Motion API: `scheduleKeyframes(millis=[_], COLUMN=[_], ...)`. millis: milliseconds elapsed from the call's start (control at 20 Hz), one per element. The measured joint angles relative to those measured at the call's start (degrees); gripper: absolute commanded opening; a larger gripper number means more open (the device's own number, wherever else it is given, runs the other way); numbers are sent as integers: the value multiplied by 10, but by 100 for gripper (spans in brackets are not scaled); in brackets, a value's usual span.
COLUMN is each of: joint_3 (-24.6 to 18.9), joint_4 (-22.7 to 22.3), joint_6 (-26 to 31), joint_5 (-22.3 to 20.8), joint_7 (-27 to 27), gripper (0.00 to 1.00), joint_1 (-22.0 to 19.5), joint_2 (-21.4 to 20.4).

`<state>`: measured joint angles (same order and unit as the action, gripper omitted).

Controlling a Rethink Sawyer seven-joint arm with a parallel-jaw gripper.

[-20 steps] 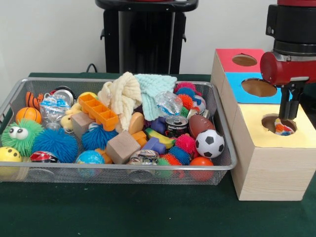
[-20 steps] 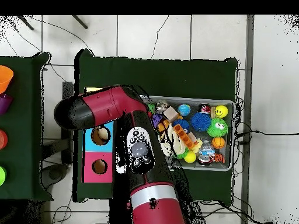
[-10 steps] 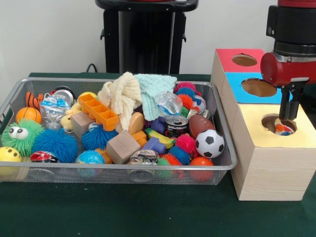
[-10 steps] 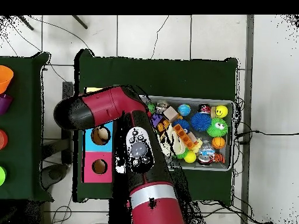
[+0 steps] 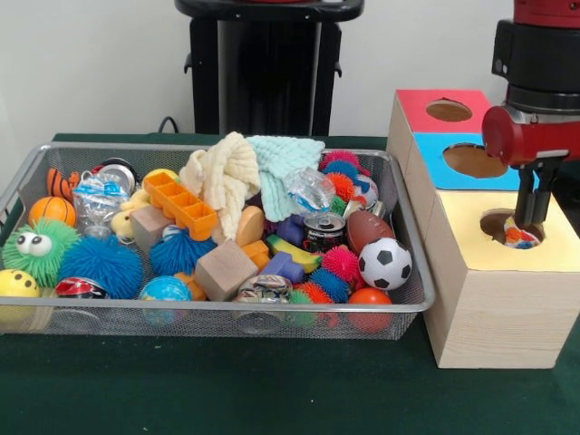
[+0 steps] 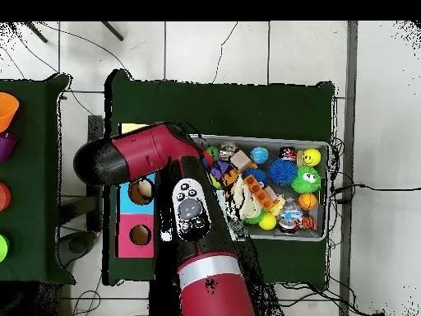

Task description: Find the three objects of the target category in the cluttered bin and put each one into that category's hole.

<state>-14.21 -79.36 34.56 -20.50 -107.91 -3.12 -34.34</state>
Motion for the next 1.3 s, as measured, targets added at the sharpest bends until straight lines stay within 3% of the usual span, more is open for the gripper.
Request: scheduleKeyframes(millis=[450, 1300], joint_3=[0, -7], joint_4=[2, 2], joint_6=[0, 0], joint_5=[-2, -3], joint_7=[0, 0], gripper=[0, 0], joint_1=[13, 1], joint_2=[15, 15])
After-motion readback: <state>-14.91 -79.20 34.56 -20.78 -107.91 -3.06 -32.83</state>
